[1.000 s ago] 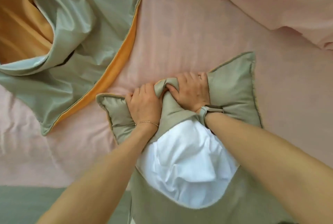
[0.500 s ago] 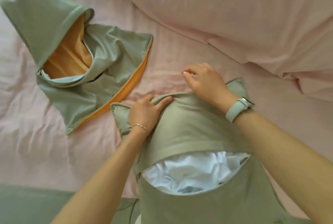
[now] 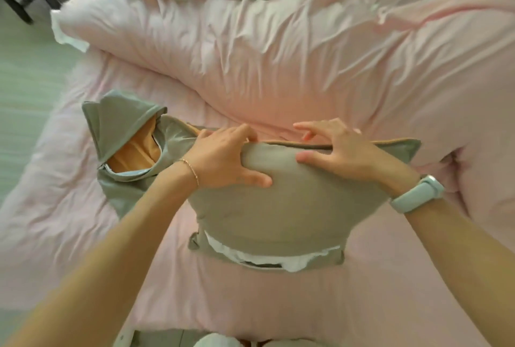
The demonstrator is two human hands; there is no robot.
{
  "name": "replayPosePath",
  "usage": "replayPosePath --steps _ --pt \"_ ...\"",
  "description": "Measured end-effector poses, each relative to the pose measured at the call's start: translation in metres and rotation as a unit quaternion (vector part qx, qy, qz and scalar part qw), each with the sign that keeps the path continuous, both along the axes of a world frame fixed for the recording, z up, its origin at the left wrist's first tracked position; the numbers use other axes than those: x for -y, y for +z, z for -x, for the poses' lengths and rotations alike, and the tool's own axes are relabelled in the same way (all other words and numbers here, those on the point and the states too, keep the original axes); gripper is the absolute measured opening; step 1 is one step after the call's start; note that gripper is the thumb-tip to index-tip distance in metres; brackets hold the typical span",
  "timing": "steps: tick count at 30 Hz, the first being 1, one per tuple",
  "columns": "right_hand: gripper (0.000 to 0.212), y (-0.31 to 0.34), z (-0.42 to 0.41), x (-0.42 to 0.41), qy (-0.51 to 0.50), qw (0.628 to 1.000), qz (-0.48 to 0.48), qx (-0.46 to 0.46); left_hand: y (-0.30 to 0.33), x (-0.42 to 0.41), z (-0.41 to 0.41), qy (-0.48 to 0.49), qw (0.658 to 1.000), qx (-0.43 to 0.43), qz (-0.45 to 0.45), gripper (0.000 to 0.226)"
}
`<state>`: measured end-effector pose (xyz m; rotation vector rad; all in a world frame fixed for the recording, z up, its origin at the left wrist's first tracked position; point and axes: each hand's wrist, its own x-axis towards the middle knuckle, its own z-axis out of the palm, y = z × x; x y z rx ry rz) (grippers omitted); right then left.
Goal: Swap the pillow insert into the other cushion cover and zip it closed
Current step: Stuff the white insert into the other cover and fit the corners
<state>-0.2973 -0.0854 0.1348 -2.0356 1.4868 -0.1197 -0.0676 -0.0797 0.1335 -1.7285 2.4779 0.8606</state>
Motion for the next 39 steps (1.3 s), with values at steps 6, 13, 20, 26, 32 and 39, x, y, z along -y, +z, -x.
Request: replayPosePath --steps 6,13,20,26,32,39 --pt "0.086 -0.004 -0.001 -0.050 0.050 0.995 -0.040 -0.083 0.007 -0.026 -0.008 -0.020 0.994 0.079 -0.068 0.088" --pt "0.092 -0.033 -0.027 -0.059 0.058 0.977 0.005 -0.206 -0.023 -0.042 0.008 -0.070 0.976 0.205 -0.032 0.086" --pt "0.028 -0.058 -0.040 -0.073 -0.049 0.966 0.233 -0.101 -0.063 -0.070 0.016 0.076 0.958 0.069 0.267 0.005" --pt "0.044 -0.039 -0.035 -0.071 -0.046 0.943 0.322 -0.065 -0.056 -0.066 0.008 0.115 0.932 0.003 0.344 0.035" --pt "0.041 -0.020 -0.030 -0.078 -0.150 0.904 0.389 -0.093 -0.023 -0.063 0.021 0.306 0.932 -0.079 0.177 0.044" --pt "0.052 -0.011 -0.049 -0.083 -0.156 0.960 0.228 0.043 -0.026 -0.077 0.024 0.510 0.761 -0.397 -0.060 0.026"
